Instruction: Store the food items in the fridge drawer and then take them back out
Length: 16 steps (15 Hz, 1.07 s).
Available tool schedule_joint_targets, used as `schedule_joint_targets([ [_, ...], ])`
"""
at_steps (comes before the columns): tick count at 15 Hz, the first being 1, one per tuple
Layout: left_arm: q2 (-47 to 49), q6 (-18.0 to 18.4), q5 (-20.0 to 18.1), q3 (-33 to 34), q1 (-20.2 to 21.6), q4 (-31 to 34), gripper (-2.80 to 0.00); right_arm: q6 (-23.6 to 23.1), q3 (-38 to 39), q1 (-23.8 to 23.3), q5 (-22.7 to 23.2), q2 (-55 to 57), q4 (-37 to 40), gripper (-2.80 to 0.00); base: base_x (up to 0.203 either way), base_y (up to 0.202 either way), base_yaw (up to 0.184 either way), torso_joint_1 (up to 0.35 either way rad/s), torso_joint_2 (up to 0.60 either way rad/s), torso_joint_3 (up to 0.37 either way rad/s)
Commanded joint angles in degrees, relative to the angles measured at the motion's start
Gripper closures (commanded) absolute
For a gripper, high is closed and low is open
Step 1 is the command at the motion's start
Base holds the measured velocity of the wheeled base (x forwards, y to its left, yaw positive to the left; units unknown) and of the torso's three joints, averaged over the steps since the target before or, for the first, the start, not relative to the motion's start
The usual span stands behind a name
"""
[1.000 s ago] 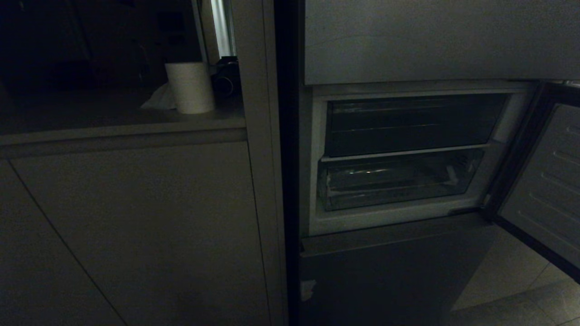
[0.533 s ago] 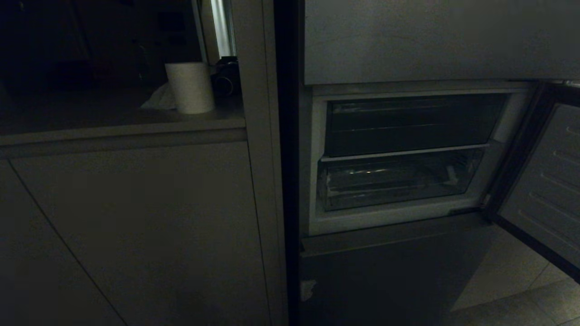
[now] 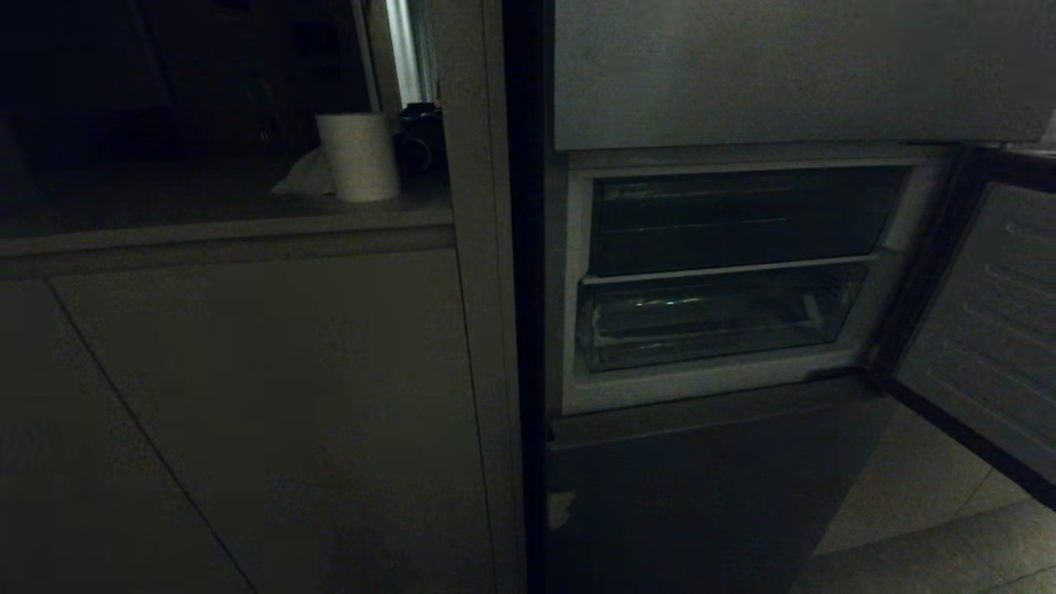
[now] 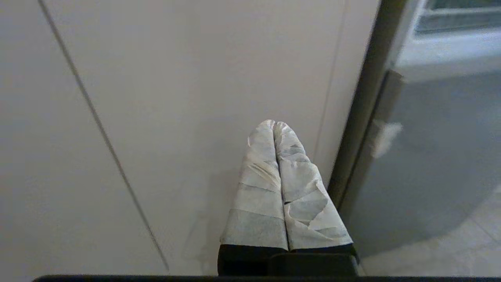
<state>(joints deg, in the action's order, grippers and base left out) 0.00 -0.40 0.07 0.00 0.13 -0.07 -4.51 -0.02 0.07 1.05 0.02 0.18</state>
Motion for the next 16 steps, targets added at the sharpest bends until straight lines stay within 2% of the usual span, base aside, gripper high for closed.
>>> schedule_joint_targets([
  [1,0.0,-0.04,0.01,0.0,0.04,-0.01,0.0,0.29,-0.06,0.01,-0.08,-0.11,-0.1,0.0,-0.203,0.0,0.001,0.0,0.0,0.004],
  [16,0.0,-0.03,0.01,0.0,0.04,-0.01,0.0,1.45,-0.06,0.01,-0.35,-0.11,-0.1,0.0,-0.194,0.0,0.001,0.001,0.0,0.002],
])
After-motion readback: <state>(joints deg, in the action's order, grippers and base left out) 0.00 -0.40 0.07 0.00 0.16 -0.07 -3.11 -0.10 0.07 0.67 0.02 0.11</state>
